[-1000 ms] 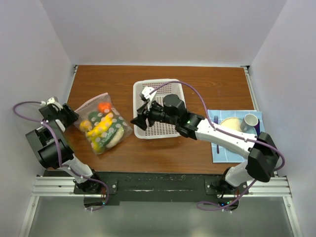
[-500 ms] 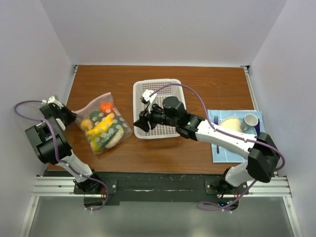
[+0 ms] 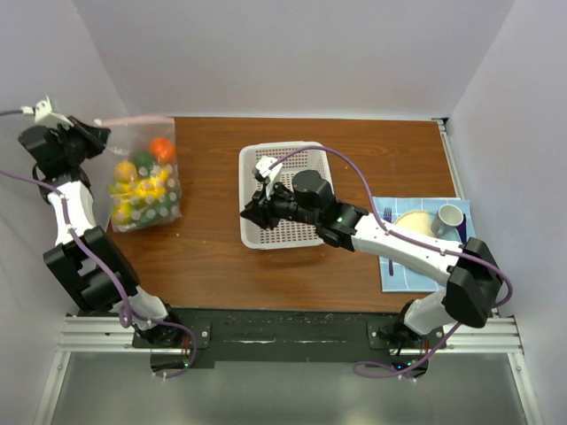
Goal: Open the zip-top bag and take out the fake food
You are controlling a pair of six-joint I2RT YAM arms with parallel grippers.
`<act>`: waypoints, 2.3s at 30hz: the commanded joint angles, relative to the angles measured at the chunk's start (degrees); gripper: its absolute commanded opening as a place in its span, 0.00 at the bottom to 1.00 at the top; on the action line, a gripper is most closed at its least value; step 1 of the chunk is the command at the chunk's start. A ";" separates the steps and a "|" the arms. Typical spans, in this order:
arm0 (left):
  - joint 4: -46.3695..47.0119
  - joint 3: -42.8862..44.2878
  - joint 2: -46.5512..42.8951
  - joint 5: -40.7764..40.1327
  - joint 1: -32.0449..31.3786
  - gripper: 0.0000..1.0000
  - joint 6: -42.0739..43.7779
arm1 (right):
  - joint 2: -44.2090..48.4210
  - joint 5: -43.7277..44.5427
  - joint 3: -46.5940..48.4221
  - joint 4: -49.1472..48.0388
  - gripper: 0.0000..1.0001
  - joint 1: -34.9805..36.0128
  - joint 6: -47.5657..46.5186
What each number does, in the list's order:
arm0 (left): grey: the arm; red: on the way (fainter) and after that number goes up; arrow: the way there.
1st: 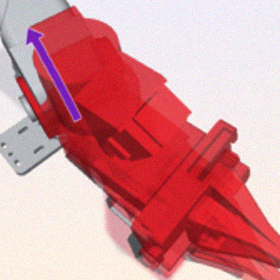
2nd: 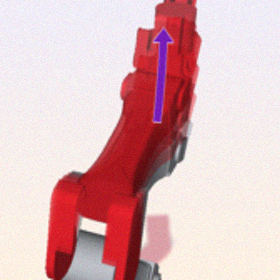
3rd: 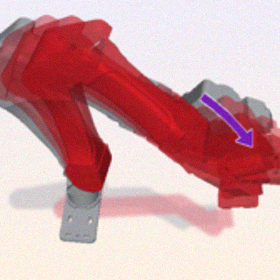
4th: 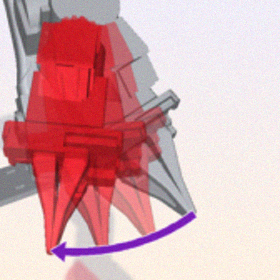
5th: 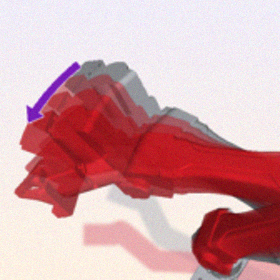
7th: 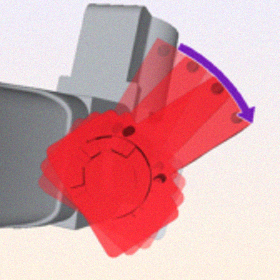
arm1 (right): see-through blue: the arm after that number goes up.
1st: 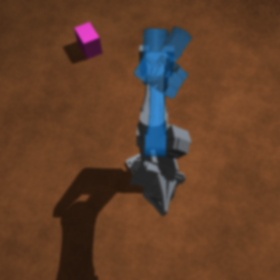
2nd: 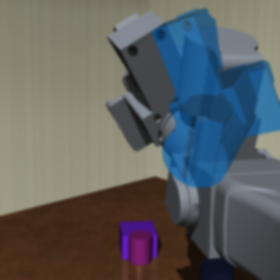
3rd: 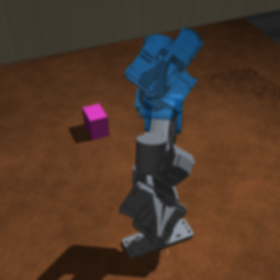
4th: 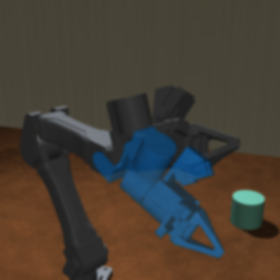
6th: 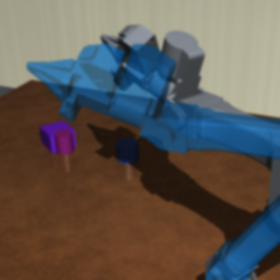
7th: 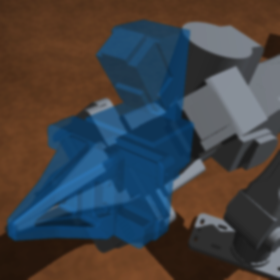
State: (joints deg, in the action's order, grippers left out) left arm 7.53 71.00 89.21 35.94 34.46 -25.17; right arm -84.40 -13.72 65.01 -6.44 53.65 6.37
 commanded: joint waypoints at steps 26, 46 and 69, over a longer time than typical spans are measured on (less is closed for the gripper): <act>-70.53 -10.37 -11.17 22.85 -12.30 0.00 69.27 | 12.32 32.25 -21.41 7.48 0.07 0.23 7.16; -59.50 4.59 -10.02 8.48 -10.03 0.82 61.13 | 24.38 43.86 -17.07 31.04 0.00 1.02 18.33; -33.28 -1.13 5.44 -11.60 -2.46 0.87 48.46 | -21.77 22.06 14.36 6.71 0.31 10.25 6.11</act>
State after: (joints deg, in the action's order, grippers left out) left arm -28.01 67.92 91.88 24.25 31.97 24.93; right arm -108.20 8.93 79.61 2.76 66.28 12.34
